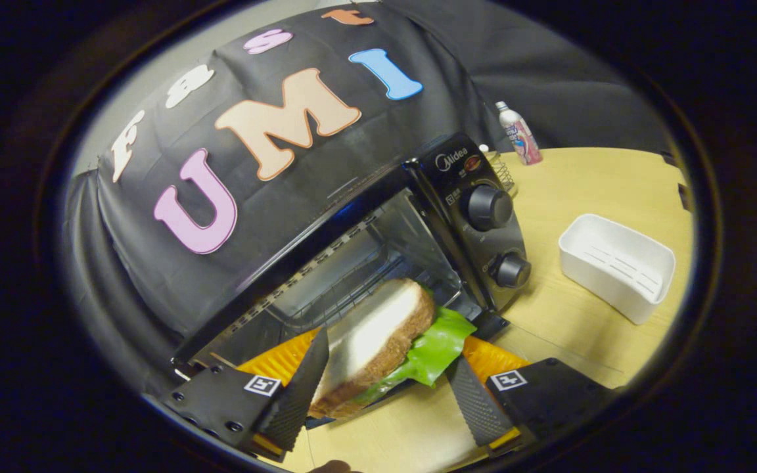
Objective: Open the toaster oven, put the food inside, and close the toaster oven door.
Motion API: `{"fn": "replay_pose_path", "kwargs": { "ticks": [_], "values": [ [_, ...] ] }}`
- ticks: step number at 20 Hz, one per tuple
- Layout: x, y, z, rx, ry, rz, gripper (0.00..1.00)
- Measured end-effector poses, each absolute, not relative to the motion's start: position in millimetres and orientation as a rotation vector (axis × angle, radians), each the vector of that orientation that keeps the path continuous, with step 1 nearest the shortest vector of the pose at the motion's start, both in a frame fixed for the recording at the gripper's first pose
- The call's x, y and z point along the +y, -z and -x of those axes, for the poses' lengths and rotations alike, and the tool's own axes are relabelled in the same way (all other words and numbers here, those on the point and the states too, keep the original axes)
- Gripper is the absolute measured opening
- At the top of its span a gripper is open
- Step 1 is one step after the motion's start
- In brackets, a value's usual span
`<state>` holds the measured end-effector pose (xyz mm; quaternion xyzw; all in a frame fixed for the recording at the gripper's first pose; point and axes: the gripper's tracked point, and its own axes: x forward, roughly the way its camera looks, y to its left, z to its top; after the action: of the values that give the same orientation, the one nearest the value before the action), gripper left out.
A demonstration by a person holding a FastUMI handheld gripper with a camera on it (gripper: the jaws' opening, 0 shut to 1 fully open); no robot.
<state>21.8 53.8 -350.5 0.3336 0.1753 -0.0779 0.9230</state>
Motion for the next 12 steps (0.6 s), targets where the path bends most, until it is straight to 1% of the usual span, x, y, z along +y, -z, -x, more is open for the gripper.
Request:
{"fn": "replay_pose_path", "kwargs": {
  "ticks": [6, 12],
  "values": [
    [58.0, 353.8, -20.1, 0.382, 0.151, -0.656, 0.99],
    [41.1, 333.5, -16.8, 0.362, 0.177, -0.280, 1.00]
  ]
}}
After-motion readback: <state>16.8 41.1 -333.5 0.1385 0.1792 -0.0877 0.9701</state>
